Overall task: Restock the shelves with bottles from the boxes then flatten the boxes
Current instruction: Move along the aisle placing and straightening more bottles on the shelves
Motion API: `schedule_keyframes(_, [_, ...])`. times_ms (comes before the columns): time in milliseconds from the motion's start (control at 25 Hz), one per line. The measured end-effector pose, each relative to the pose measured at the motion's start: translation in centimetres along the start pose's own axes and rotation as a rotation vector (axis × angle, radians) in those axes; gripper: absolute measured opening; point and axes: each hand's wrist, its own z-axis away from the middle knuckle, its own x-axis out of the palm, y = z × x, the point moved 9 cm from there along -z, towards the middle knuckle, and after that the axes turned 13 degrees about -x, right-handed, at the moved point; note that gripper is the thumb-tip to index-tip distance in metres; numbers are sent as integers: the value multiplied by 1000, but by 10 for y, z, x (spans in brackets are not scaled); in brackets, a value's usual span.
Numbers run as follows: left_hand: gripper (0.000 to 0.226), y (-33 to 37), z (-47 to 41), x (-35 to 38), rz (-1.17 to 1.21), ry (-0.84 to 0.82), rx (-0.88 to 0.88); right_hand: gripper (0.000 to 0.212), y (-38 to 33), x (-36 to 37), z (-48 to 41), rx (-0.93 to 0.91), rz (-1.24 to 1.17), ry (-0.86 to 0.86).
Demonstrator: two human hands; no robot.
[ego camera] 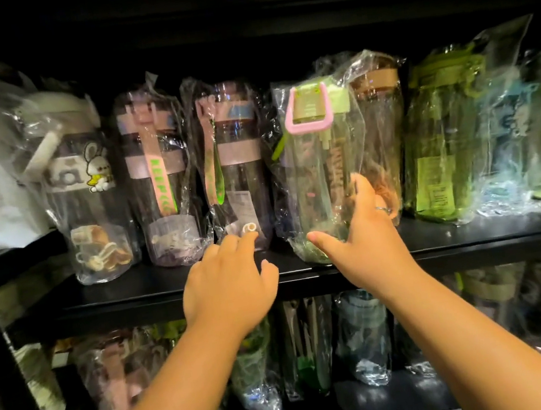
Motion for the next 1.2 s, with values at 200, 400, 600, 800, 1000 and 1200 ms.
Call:
schedule_keyframes(200, [65,2,-5,4,6,-30,-2,104,4,9,-13,40,56,0])
schedule_keyframes(400, [68,0,-5,7,-8,-26,-4,104,8,14,-22,65,91,-14])
schedule_keyframes(600, [69,-1,-8,9,-19,-35,-4,99,17,23,-35,126,142,-23])
schedule_keyframes(800, [69,-1,-7,8,-15,-30,-9,96,19,36,-50,150,185,-36])
schedule_keyframes(1000, [68,-1,-5,6,-8,-31,-17,96,23,48,-58,181,231,-90])
schedule_keyframes(1200, [67,0,-5,5,-7,-31,-10,93,25,51,-60,186,214,-93])
